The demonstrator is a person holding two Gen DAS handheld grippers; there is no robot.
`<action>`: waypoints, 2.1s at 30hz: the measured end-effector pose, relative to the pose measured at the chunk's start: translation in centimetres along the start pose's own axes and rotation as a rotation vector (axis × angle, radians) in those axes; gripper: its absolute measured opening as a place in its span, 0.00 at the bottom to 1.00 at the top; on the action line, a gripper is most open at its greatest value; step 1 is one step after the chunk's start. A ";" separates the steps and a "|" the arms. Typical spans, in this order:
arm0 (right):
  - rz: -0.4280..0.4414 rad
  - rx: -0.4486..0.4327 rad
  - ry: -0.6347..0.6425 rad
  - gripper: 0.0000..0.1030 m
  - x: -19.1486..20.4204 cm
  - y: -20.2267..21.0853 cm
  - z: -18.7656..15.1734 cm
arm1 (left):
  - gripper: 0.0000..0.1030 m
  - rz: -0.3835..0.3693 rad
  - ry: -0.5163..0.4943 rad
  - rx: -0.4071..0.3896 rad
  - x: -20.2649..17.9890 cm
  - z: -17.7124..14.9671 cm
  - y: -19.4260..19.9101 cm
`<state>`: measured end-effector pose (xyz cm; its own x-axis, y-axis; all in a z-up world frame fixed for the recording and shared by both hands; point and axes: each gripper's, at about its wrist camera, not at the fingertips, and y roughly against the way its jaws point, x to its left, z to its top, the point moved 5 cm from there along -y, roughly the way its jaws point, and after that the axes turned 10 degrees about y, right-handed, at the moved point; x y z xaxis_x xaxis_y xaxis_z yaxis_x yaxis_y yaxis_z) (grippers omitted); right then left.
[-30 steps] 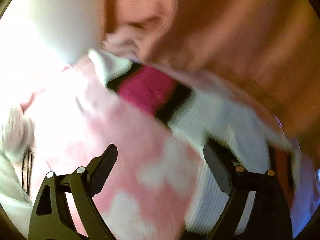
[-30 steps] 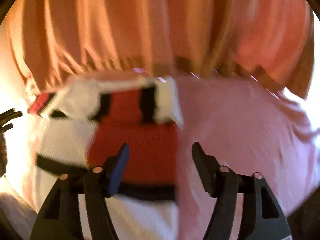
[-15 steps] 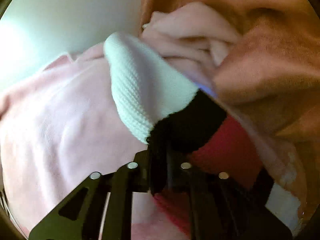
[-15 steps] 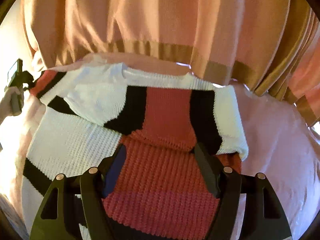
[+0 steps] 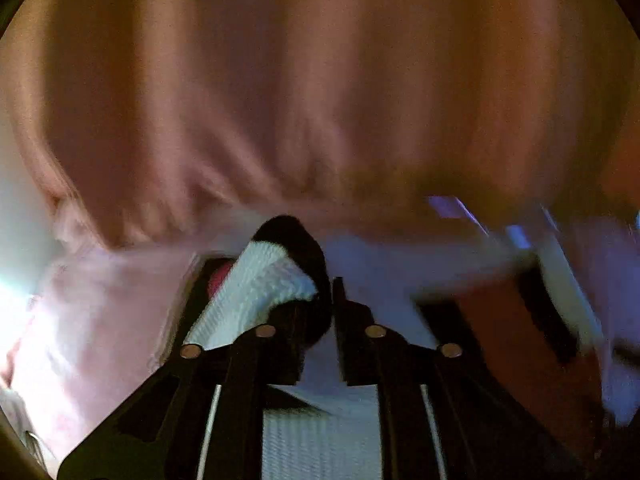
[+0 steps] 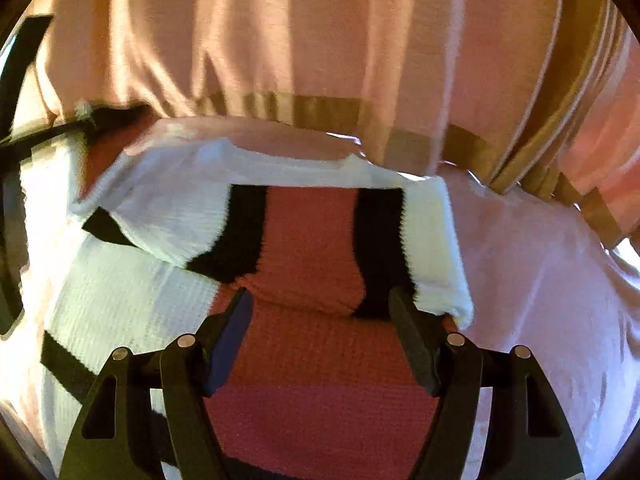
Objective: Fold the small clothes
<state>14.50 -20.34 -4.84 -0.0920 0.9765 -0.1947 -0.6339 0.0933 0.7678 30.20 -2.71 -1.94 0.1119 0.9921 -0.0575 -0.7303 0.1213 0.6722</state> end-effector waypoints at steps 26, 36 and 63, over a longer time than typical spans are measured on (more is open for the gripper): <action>0.311 -0.102 0.682 0.68 22.9 -5.3 6.3 | 0.85 0.309 0.090 0.011 16.1 -8.8 10.2; 0.418 -0.020 0.403 0.11 20.8 -7.7 7.7 | 0.85 0.282 0.071 0.036 15.3 -9.3 9.8; 0.321 0.112 -0.378 0.60 -7.1 -9.2 -1.0 | 0.85 0.100 0.239 0.174 7.2 -5.2 -0.4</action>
<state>20.21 -28.31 -11.19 0.0291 0.9593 0.2808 -0.5307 -0.2232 0.8176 27.77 4.56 -6.43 -0.1314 0.9810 -0.1424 -0.6011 0.0354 0.7984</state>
